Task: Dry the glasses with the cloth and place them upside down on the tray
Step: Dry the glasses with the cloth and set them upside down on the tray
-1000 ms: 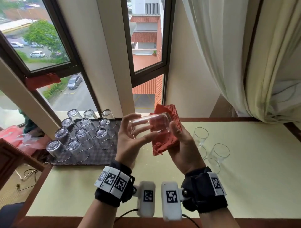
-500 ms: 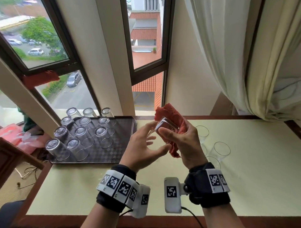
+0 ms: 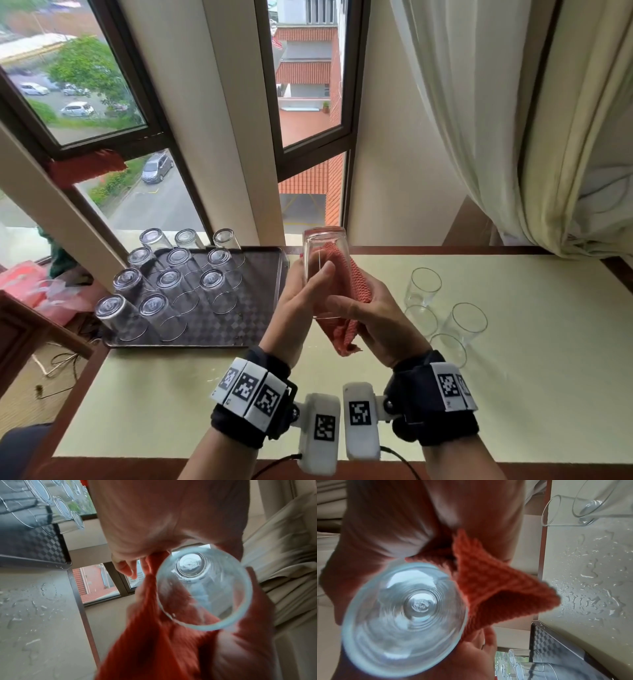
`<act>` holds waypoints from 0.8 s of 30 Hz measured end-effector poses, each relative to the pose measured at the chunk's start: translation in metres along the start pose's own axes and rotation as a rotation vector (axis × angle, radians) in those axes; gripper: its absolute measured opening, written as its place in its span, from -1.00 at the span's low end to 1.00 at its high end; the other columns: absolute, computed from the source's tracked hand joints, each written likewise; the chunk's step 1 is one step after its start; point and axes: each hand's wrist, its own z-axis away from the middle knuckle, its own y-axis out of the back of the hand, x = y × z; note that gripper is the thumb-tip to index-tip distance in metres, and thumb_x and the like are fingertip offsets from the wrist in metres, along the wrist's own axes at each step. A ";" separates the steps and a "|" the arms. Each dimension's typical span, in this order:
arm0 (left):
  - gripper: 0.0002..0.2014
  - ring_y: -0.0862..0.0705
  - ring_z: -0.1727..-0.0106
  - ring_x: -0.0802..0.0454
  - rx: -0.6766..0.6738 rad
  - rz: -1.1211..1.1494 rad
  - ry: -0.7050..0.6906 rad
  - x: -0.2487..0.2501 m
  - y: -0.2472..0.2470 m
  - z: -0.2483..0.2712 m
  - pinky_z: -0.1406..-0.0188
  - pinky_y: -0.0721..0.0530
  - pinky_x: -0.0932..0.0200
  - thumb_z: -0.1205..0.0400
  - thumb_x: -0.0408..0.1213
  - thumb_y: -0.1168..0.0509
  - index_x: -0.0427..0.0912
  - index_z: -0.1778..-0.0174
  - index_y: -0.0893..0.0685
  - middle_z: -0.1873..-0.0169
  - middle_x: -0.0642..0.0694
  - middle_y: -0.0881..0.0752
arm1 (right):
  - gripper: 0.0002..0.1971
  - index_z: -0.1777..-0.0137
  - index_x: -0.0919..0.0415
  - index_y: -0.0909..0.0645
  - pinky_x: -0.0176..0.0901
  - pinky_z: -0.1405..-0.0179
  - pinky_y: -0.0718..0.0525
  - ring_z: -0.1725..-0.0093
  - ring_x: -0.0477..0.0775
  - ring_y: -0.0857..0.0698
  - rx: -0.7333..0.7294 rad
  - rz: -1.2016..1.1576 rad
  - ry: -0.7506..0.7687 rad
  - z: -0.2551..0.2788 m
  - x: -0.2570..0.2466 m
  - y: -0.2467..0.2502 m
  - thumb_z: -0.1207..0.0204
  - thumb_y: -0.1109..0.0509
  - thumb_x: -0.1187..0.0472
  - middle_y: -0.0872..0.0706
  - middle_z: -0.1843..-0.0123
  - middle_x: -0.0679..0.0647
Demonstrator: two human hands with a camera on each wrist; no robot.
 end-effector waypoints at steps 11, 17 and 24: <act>-0.08 -0.76 -0.13 -0.21 -0.325 -0.094 0.063 0.022 0.062 -0.003 -0.10 -0.79 -0.11 -0.17 0.00 -0.76 0.00 -0.45 -0.52 -0.20 -0.19 -0.76 | -0.29 -0.23 0.46 -0.65 0.00 0.12 -0.75 0.13 0.34 -0.75 -0.210 0.153 -0.104 0.003 -0.010 0.009 -0.14 -0.64 0.01 -0.72 0.09 0.36; -0.17 -0.79 -0.06 -0.17 -0.351 -0.181 0.052 0.028 0.068 -0.009 -0.03 -0.79 -0.01 -0.15 -0.08 -0.78 -0.26 -0.28 -0.59 -0.09 -0.25 -0.79 | -0.26 -0.33 0.44 -0.63 0.65 -0.22 -0.60 -0.08 0.70 -0.67 -0.251 0.111 -0.155 -0.002 -0.005 0.010 -0.21 -0.66 0.02 -0.65 -0.09 0.62; -0.06 -0.82 -0.12 -0.16 -0.107 -0.141 -0.015 0.017 0.063 -0.013 -0.02 -0.78 0.10 0.03 -0.06 -0.82 -0.34 -0.20 -0.59 -0.09 -0.27 -0.82 | -0.35 -0.44 0.27 -0.60 0.02 -0.24 -0.75 -0.29 0.31 -0.75 -0.055 -0.040 -0.080 -0.011 -0.012 0.014 -0.29 -0.55 0.22 -0.76 -0.30 0.30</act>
